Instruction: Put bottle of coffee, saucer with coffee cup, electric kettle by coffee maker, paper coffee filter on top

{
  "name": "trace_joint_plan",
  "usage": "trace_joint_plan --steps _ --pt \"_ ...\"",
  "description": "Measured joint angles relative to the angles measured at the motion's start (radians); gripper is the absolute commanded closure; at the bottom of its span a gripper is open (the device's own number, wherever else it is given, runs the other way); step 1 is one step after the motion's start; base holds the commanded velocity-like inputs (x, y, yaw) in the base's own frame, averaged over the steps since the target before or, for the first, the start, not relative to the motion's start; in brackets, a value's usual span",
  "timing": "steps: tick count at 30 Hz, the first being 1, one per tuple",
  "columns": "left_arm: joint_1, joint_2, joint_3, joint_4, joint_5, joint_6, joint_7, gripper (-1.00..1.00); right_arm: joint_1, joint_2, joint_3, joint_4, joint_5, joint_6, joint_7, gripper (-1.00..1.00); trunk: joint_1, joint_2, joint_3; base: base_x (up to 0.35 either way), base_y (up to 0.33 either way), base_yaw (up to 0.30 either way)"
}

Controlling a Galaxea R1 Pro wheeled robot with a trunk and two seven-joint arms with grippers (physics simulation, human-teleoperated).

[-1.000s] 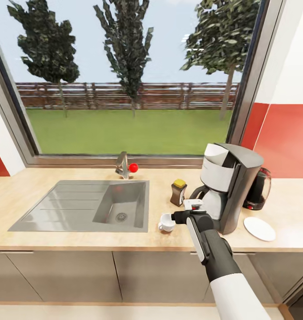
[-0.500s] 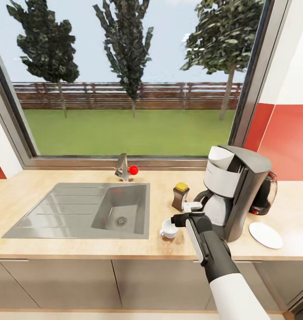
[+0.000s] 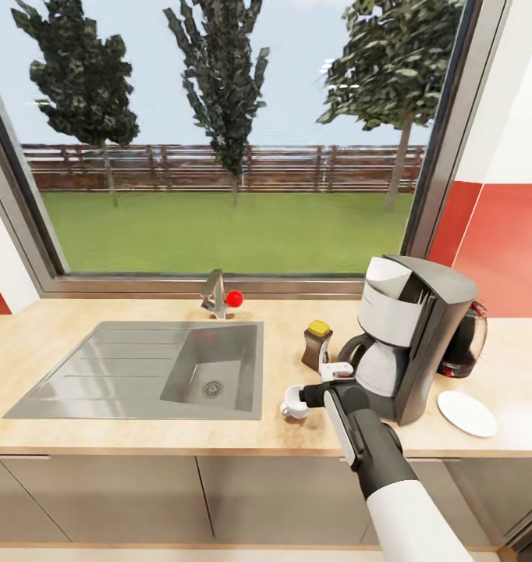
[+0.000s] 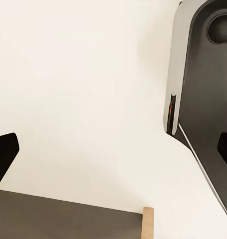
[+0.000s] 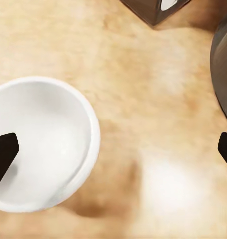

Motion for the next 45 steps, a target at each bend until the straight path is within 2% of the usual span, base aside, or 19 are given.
trace_joint_plan --steps 40,45 --pt "0.0 0.0 0.0 0.001 0.0 -0.001 0.0 -1.0 0.0 0.0 -0.005 0.024 0.001 0.0 -0.001 -1.0 0.0 0.0 0.0 0.032 0.015 0.0" --pt "0.001 0.0 0.0 0.001 0.0 -0.001 0.0 -1.0 0.001 0.0 -0.005 0.057 0.001 0.0 0.0 -1.0 0.0 0.0 0.0 0.001 0.0 0.0"
